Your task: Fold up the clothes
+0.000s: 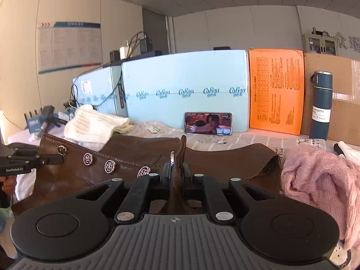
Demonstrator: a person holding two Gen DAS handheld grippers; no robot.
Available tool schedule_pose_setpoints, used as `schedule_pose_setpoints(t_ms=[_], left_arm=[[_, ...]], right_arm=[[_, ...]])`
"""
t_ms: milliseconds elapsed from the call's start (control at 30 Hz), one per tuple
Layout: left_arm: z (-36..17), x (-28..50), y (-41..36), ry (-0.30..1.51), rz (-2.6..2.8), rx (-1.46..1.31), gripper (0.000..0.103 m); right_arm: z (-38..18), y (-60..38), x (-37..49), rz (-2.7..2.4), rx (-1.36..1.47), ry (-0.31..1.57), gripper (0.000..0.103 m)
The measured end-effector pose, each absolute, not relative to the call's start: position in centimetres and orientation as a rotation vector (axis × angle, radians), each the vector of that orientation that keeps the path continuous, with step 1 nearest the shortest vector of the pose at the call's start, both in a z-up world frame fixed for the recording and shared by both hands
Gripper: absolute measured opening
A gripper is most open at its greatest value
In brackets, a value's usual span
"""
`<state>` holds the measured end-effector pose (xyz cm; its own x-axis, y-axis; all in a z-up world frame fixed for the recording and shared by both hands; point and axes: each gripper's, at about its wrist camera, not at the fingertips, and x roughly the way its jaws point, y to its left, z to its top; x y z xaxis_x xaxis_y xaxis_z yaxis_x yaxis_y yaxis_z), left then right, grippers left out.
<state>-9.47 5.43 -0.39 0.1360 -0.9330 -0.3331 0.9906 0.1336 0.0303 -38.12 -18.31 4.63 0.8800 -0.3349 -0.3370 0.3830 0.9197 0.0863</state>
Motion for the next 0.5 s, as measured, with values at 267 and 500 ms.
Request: schedule_pose_setpoints(t_ms=[267,500], left_arm=[[-3.2,-8.3,3.6,0.327,-1.269,0.463,0.020],[-1.0,-11.3,8.7,0.067,-1.315,0.451,0.093]], right_arm=[[0.6,-21.7,-37.0,-0.528,0.153,0.492,0.061],[0.9,-20.6,-43.1,-0.684,0.125,0.456,0.084]])
